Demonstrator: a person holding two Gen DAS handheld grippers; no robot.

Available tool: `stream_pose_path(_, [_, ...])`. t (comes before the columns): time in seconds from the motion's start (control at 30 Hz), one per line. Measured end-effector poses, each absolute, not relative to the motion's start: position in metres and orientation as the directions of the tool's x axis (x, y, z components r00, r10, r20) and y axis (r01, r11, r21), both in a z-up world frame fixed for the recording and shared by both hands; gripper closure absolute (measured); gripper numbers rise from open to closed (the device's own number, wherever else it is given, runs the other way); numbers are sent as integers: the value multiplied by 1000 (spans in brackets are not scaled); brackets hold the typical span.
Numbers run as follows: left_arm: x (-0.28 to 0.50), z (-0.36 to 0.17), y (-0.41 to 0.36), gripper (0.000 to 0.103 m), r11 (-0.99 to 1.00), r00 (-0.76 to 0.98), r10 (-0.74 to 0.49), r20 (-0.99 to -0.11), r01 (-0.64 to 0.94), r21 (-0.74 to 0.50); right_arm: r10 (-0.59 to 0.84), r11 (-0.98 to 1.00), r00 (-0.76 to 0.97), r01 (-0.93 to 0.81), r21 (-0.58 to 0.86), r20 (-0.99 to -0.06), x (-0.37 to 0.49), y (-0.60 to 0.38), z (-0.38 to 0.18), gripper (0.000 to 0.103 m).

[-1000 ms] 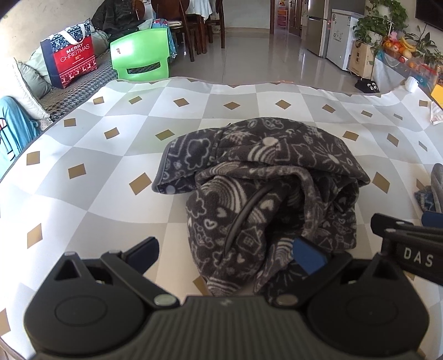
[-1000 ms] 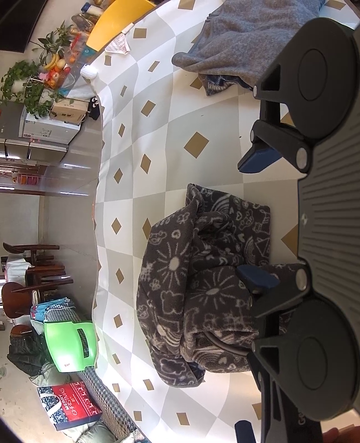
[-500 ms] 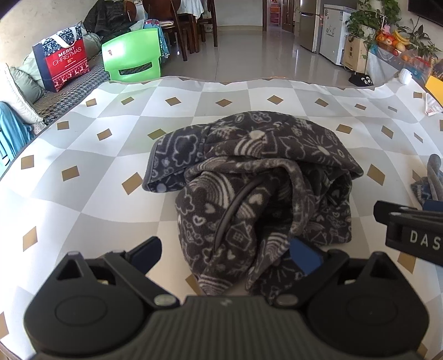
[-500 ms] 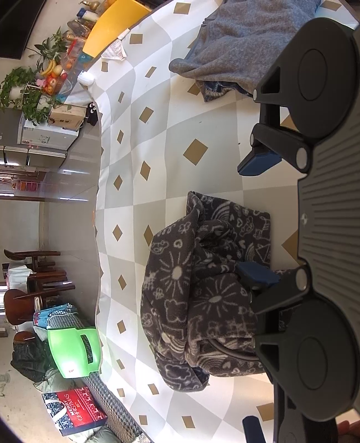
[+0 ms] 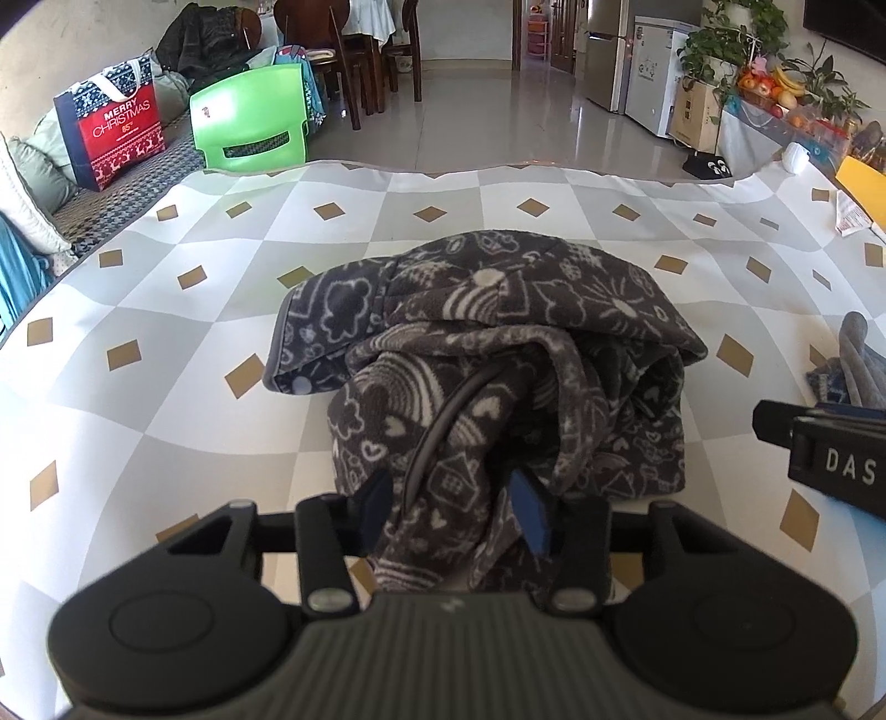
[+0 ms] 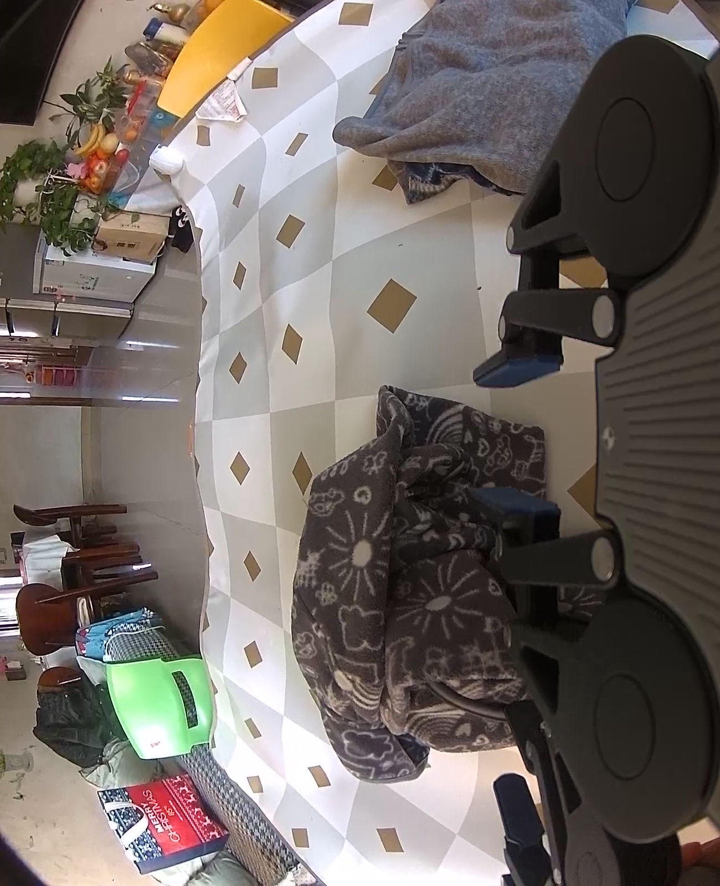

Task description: Fold clothes

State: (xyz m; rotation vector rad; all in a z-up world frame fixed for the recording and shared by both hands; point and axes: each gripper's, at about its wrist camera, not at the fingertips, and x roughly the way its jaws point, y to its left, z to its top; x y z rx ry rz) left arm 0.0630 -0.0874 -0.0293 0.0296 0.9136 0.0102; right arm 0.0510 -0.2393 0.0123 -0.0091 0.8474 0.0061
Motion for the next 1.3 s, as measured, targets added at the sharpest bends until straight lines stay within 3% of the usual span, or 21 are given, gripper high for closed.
stream_pose_path(0.23, [62,-27,-86,68,1000,616,16,-788,6,25,14,1000,661,-12,9,-751,51,-241,10,96])
stream_pose_path(0.33, [63,-28,-84,75,1000,611,11,-791,-1,13,20,1000,658,-15,14,-753,51,-241,9,96])
stream_pose_path(0.43, [63,-28,-81,76,1000,607,8,-795,-10,2,16,1000,654,-13,9,-756,52,-239,7,96])
stream_pose_path(0.5, [63,-28,-79,71,1000,609,13,-793,-23,0,10,1000,650,-6,8,-760,53,-240,6,96])
stream_pose_path(0.53, [63,-27,-79,59,1000,612,19,-790,-29,2,7,1000,648,-2,7,-762,53,-240,6,96])
stream_pose_path(0.57, [62,-26,-78,45,999,617,27,-786,-34,7,6,1000,646,5,12,-763,53,-241,5,95])
stream_pose_path(0.6, [62,-26,-78,36,999,623,35,-781,-40,14,5,1000,645,12,17,-764,54,-241,4,86])
stream_pose_path(0.63, [61,-24,-79,16,999,631,46,-774,-44,24,6,1000,640,19,24,-768,54,-242,3,75])
stream_pose_path(0.67, [60,-23,-80,5,998,642,59,-765,-48,36,10,999,638,19,28,-770,55,-243,3,73])
stream_pose_path(0.83, [59,-20,-84,0,998,659,63,-750,-33,55,-13,1000,644,14,-5,-765,55,-239,4,58])
stream_pose_path(1.3, [63,-28,-83,0,996,611,86,-787,-61,62,-24,999,633,33,-5,-774,56,-240,3,45])
